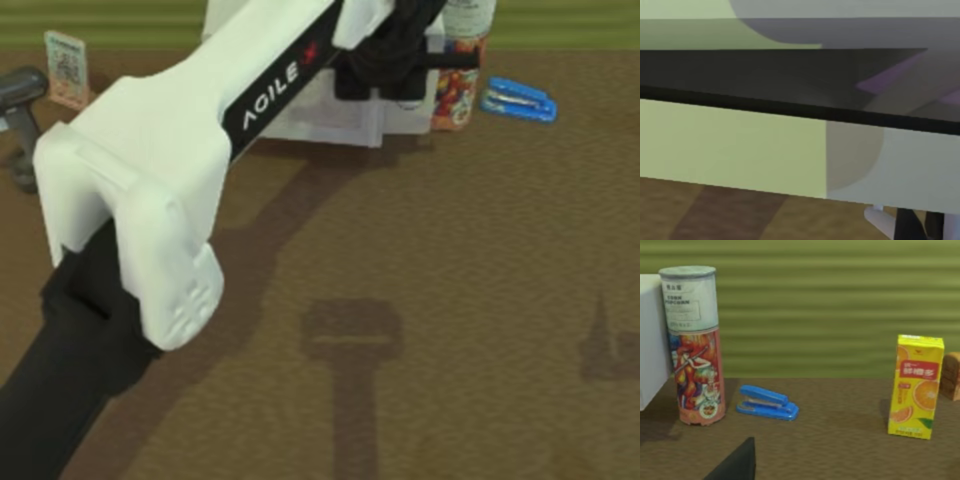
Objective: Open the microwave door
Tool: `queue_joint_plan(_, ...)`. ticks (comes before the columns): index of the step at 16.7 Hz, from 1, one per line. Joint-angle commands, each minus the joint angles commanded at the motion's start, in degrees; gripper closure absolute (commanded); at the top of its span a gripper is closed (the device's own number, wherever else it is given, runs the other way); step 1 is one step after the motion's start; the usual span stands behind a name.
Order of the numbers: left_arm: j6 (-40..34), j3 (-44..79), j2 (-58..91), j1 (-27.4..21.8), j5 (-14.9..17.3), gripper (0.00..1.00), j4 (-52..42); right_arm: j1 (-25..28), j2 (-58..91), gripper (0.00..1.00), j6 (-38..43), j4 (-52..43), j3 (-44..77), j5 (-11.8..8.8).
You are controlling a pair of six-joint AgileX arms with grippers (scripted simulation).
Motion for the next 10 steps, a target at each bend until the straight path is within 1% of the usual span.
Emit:
queue_joint_plan(7,3.9,-23.2,-11.4,0.5,1.4,1.00,11.1,0.0,0.0,0.00,0.0,0.0,0.0,0.0)
queue_joint_plan(10,4.8,-27.9,-14.3,0.6,2.0,1.00,14.1,0.0,0.0,0.00,0.0,0.0,0.0,0.0)
